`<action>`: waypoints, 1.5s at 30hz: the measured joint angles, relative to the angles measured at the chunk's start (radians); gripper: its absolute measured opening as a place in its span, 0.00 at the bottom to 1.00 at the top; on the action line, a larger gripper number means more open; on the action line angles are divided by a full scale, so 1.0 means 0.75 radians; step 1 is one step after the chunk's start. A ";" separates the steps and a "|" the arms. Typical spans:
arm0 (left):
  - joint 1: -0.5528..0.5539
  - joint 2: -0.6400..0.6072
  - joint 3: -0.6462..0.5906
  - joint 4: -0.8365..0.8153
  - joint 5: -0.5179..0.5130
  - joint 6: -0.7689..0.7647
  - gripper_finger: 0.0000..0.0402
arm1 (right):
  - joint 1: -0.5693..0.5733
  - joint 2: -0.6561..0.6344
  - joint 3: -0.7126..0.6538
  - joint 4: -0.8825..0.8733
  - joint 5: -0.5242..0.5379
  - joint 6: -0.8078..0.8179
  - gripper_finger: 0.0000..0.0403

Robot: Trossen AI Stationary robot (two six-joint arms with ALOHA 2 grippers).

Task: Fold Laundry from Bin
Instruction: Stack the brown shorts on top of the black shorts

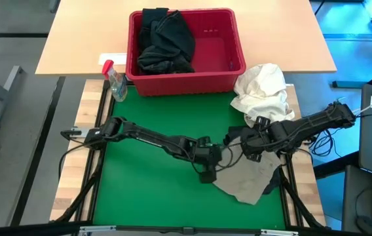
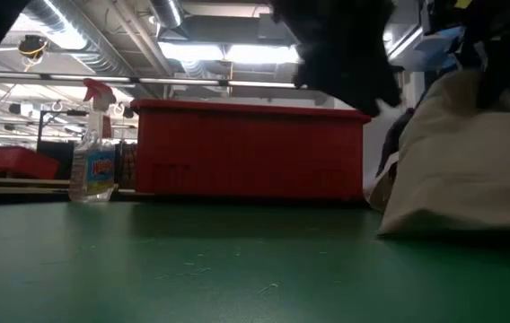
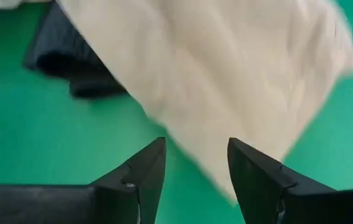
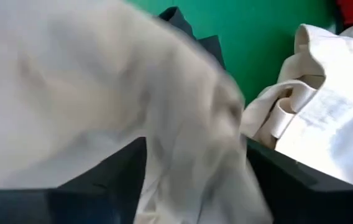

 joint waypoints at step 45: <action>-0.420 -0.153 -0.273 0.011 -0.394 -0.386 0.42 | 0.689 0.010 -0.008 0.666 -0.036 0.341 0.67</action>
